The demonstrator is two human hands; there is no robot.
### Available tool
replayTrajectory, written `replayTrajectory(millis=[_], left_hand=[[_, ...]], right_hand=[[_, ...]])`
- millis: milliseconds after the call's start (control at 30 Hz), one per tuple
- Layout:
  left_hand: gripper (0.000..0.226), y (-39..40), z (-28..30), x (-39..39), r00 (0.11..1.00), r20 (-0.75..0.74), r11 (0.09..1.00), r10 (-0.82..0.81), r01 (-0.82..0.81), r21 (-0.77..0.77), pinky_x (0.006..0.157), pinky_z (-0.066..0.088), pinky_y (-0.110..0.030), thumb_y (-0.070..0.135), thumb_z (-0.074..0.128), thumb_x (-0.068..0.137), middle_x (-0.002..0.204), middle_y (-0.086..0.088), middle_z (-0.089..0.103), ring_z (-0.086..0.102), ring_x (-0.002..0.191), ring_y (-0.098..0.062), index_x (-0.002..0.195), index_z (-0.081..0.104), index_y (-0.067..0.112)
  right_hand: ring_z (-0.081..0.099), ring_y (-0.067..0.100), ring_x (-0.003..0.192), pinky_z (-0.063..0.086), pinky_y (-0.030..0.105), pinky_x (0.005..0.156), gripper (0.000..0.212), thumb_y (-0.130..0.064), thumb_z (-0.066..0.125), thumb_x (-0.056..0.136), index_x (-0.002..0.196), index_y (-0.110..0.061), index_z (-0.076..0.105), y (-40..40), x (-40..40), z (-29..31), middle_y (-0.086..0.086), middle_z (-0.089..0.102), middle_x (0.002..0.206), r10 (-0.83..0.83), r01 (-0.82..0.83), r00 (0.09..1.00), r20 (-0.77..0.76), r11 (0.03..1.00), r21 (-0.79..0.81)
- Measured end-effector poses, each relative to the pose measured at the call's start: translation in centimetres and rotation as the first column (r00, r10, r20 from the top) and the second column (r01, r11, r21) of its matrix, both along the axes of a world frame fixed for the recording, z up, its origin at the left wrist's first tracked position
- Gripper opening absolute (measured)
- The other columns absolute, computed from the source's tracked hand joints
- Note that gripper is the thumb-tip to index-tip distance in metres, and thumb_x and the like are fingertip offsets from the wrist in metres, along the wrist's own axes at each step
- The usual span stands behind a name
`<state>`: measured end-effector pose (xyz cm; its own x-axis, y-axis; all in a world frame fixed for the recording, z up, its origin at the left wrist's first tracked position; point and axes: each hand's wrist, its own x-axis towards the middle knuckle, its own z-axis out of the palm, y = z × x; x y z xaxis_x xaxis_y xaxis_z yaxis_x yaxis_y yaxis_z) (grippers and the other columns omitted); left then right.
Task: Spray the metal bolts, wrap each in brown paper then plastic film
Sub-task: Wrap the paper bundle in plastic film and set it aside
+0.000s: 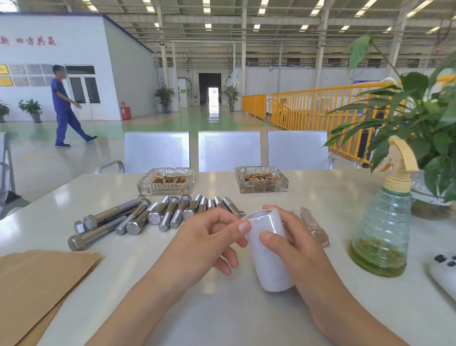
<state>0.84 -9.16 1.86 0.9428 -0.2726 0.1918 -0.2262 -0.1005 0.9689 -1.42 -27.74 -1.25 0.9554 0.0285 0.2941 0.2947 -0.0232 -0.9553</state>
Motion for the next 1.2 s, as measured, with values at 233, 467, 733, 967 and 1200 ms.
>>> replayTrajectory(millis=[233,467,733,967,1200], left_hand=[[0.017,0.20,-0.20,0.20,1.000,0.017,1.000,0.015,-0.015,0.004,0.053,0.054,-0.029,0.021,0.068,0.096,0.090,-0.011,0.077,0.062,0.059,-0.021,0.100,0.072,0.005],[0.011,0.12,-0.41,0.33,0.998,0.041,0.997,0.053,-0.055,0.045,0.050,0.051,-0.028,0.014,0.066,0.098,0.085,-0.011,0.077,0.059,0.051,-0.020,0.092,0.070,0.005],[0.011,-0.03,-0.52,0.55,0.994,0.075,0.992,0.079,-0.086,0.089,0.051,0.050,-0.028,0.006,0.061,0.096,0.074,-0.007,0.066,0.059,0.052,-0.022,0.085,0.064,0.008],[0.021,0.09,-0.15,0.48,0.990,0.080,0.990,0.114,-0.120,0.072,0.051,0.050,-0.025,0.001,0.056,0.090,0.068,-0.005,0.061,0.059,0.051,-0.019,0.076,0.063,0.014],[0.018,0.23,-0.10,0.41,0.999,0.014,0.999,0.030,-0.030,-0.013,0.055,0.055,-0.030,0.036,0.076,0.090,0.082,-0.002,0.071,0.063,0.058,-0.021,0.087,0.071,0.020]], right_hand=[[0.066,0.003,0.110,0.049,0.029,0.091,0.047,-0.044,0.067,0.078,0.125,-0.045,0.062,-0.10,0.08,-0.17,-0.019,0.070,0.118,-0.061,0.063,0.997,0.039,0.997,-0.042],[0.063,-0.001,0.112,0.049,0.026,0.090,0.051,-0.047,0.066,0.080,0.131,-0.044,0.059,-0.11,0.02,-0.40,-0.023,0.066,0.123,-0.088,0.097,0.993,0.076,0.989,-0.115],[0.064,0.003,0.111,0.057,0.041,0.096,0.051,-0.048,0.066,0.079,0.130,-0.047,0.059,0.09,0.17,-0.45,-0.022,0.067,0.121,-0.067,0.073,0.996,0.050,0.991,-0.111],[0.068,-0.003,0.094,0.048,0.008,0.068,0.033,-0.044,0.064,0.079,0.111,-0.051,0.068,0.11,0.42,-0.21,-0.022,0.073,0.105,0.002,-0.002,1.000,-0.009,1.000,-0.025],[0.074,0.033,0.100,0.056,0.042,0.087,0.039,-0.049,0.061,0.083,0.117,-0.034,0.073,-0.41,0.62,0.14,0.007,0.075,0.117,0.154,-0.128,0.973,-0.171,0.980,0.153]])
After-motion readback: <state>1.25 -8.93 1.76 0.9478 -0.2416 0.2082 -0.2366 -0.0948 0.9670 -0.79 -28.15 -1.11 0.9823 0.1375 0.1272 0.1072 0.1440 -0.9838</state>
